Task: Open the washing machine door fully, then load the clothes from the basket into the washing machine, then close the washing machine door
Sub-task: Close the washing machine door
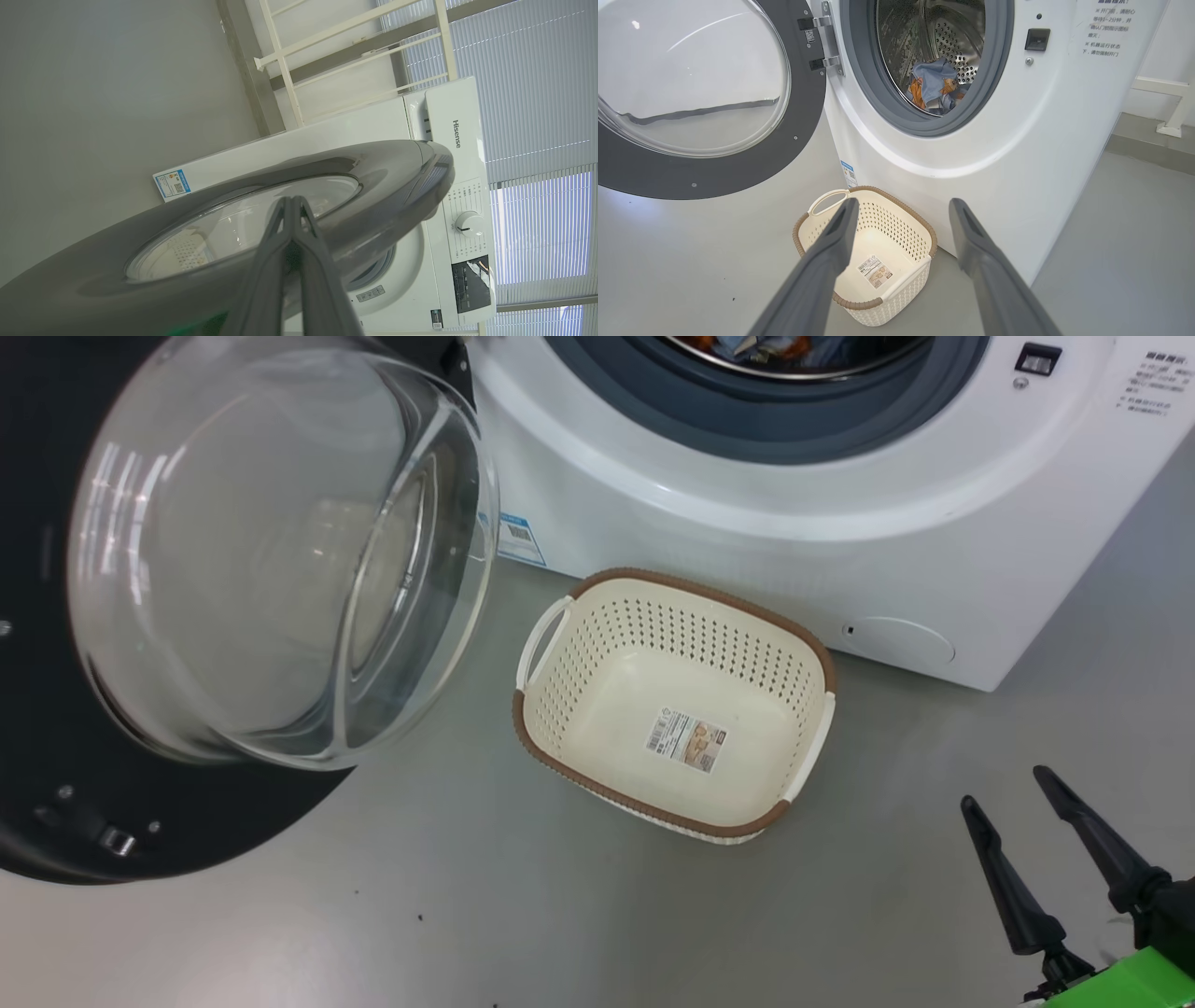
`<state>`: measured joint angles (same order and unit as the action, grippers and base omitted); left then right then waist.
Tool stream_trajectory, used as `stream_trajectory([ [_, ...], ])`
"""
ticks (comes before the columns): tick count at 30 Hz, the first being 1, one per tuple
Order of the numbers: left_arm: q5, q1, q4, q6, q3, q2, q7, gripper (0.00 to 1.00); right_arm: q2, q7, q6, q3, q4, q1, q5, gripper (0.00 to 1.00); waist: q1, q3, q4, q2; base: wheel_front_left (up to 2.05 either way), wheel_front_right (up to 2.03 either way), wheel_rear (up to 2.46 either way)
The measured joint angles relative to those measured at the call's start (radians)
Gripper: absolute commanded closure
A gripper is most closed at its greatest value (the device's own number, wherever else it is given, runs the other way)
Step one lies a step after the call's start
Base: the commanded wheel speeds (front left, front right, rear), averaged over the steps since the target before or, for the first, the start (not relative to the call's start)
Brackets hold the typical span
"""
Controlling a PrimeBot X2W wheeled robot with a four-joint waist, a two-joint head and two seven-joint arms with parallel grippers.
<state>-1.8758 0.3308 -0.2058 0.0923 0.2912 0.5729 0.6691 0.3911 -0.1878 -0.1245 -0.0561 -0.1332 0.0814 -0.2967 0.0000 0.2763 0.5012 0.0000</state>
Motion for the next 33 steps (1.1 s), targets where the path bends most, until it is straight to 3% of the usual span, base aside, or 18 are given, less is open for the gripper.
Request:
stream_trajectory([
  [16, 0.001, -0.110, 0.169, 0.009, -0.063, 0.003, 0.107, 1.00, -0.074, -0.044, 0.000, -0.037, 0.071, 0.000, 0.004, 0.00, 0.0000, -0.092, -0.012, 0.0000, 0.00, 0.00, 0.00],
  [29, 0.007, -0.165, 0.257, 0.010, -0.132, -0.010, 0.157, 1.00, -0.113, -0.061, 0.000, -0.054, 0.106, 0.000, 0.005, 0.00, 0.0000, -0.145, -0.085, 0.0000, 0.00, 0.00, 0.00],
  [33, 0.005, -0.167, 0.272, 0.010, -0.140, -0.037, 0.157, 1.00, -0.118, -0.061, 0.000, -0.053, 0.111, 0.000, 0.005, 0.00, 0.0000, -0.154, -0.119, 0.0000, 0.00, 0.00, 0.00],
])
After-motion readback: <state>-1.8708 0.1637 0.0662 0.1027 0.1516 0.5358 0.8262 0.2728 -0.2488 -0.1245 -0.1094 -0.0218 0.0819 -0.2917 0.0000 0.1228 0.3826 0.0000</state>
